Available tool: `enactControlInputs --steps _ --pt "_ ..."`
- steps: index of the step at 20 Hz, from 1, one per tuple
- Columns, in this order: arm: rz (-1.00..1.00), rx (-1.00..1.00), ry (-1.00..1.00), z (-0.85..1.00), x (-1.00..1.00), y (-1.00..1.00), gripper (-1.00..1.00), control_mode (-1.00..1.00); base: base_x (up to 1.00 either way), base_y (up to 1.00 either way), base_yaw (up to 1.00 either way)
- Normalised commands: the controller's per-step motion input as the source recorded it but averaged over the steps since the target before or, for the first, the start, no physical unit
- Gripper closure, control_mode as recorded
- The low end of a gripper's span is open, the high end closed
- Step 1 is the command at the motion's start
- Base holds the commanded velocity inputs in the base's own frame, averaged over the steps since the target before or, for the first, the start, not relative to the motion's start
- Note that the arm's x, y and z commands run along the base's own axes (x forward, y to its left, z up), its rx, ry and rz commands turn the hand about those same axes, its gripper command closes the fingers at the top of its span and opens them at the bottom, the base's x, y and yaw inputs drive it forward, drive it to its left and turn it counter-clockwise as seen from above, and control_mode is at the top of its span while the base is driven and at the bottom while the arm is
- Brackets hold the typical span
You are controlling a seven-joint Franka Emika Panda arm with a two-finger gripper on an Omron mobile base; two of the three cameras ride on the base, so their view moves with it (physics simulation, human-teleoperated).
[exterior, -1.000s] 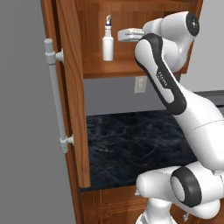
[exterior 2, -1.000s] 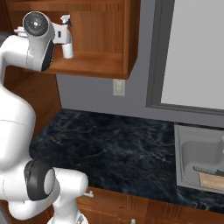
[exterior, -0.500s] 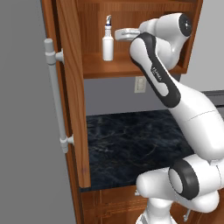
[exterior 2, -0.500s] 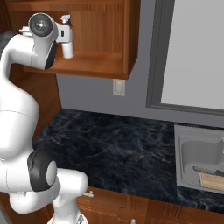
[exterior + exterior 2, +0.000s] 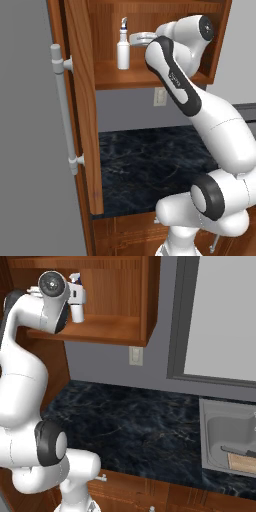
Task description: Move the cutting board and knife to the sink. Then move spray from the cabinet to the counter.
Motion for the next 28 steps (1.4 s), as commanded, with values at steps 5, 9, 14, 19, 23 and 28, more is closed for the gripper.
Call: enactControlInputs --steps 5,9,14,19,23,28 --pt "0.00 0.00 0.00 -0.10 0.22 0.03 -1.00 -1.00 0.00 0.00 0.00" --pt "0.00 0.00 0.00 -0.04 0.29 0.04 -1.00 -1.00 0.00 0.00 0.00" --pt "0.00 0.00 0.00 0.00 0.27 0.06 -1.00 -1.00 0.00 0.00 0.00" --pt "0.00 -0.01 0.00 0.00 0.27 0.10 -1.00 -1.00 0.00 0.00 0.00" --pt "0.00 0.00 0.00 0.00 0.26 0.08 -1.00 -1.00 0.00 0.00 0.00" --pt "0.00 -0.02 -0.02 0.00 0.24 0.06 -1.00 -1.00 0.00 0.00 0.00"
